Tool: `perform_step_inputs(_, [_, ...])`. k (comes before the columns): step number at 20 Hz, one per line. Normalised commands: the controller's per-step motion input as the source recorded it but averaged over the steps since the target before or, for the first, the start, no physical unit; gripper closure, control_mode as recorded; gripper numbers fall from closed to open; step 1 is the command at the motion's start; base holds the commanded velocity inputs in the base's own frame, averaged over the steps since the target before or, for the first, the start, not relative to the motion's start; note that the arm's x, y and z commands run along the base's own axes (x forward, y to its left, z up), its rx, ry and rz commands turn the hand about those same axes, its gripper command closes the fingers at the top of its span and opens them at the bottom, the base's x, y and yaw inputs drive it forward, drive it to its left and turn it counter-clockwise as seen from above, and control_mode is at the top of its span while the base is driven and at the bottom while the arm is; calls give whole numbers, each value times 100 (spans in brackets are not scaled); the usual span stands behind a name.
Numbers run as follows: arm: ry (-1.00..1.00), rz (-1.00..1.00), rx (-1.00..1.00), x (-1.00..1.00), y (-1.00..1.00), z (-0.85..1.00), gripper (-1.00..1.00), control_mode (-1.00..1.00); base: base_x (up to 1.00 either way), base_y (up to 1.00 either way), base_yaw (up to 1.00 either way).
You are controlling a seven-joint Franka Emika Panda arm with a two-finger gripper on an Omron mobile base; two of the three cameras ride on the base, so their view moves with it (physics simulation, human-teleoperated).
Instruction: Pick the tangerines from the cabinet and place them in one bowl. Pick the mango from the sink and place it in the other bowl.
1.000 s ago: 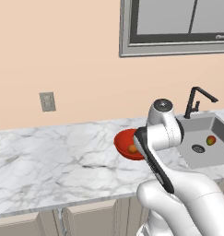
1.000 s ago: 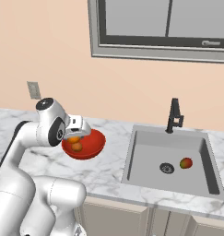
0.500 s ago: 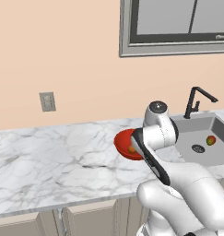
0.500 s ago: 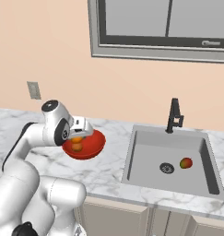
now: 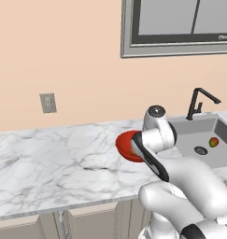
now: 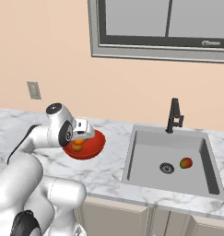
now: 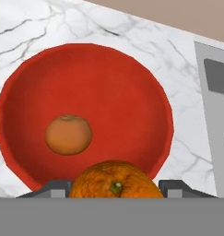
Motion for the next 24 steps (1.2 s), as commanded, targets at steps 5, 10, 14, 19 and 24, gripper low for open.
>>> perform_step_inputs(5, [1, 0, 0, 17, 0, -22, 100, -100, 0, 0, 0])
perform_step_inputs(10, [1, 0, 0, 18, 0, -19, 100, -100, 0, 0, 0])
perform_step_inputs(14, [1, 0, 0, 16, -1, -14, 100, -100, 0, 0, 0])
perform_step_inputs(19, [1, 0, 0, 13, -4, -12, 100, -100, 0, 0, 0])
perform_step_inputs(24, [0, 0, 0, 10, -2, -19, 100, -100, 0, 0, 0])
